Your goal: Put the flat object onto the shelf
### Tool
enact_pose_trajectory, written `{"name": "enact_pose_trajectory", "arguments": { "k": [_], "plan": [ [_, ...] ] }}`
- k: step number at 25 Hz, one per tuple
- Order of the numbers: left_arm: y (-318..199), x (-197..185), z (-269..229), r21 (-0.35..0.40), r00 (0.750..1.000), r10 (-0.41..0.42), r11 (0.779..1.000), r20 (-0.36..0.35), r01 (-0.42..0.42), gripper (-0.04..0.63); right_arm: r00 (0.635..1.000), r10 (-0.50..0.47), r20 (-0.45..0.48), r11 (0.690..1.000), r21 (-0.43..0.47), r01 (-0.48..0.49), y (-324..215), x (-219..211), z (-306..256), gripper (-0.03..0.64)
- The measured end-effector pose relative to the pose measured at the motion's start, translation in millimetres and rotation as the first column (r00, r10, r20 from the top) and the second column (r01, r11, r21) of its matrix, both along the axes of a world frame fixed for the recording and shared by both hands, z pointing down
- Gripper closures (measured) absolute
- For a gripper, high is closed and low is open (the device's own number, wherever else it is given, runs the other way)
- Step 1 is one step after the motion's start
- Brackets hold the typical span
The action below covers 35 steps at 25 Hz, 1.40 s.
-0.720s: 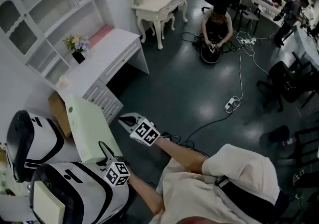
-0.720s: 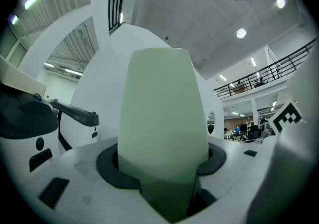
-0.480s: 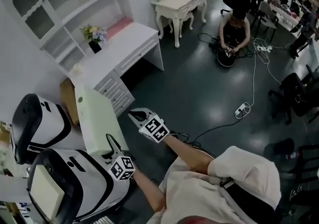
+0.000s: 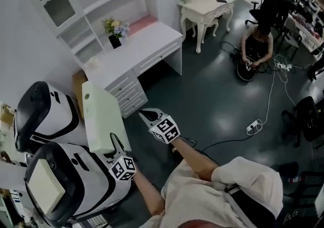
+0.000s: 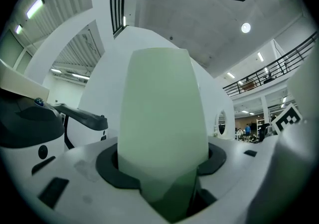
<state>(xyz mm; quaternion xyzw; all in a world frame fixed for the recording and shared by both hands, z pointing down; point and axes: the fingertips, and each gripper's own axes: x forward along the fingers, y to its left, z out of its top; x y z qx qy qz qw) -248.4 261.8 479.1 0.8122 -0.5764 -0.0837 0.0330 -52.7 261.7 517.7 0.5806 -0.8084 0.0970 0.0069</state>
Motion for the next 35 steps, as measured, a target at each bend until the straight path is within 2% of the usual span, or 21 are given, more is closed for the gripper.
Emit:
{"name": "enact_pose_trajectory", "arguments": {
  "k": [12,20,29,35],
  "plan": [
    [-100,27,-47,0.049,0.996,-0.051,0.998,0.078,0.047,0.337,0.994,-0.098,0.045,0.994,0.053,0.095,-116,33,-43,0.549],
    [-154,64,-53,0.066,0.994,-0.055,0.997,0.099,0.049,0.336,0.992,-0.129,0.008,0.991,0.046,0.128,-171,61,-46,0.548],
    [-169,88,-43,0.083,0.995,-0.063,0.995,0.079,0.057,0.336,0.990,-0.138,-0.010,0.989,0.045,0.138,-193,100,-40,0.548],
    [-171,91,-41,0.091,0.996,-0.040,0.995,0.085,0.032,0.336,0.985,-0.175,-0.013,0.985,0.011,0.175,-192,91,-22,0.548]
  ]
}}
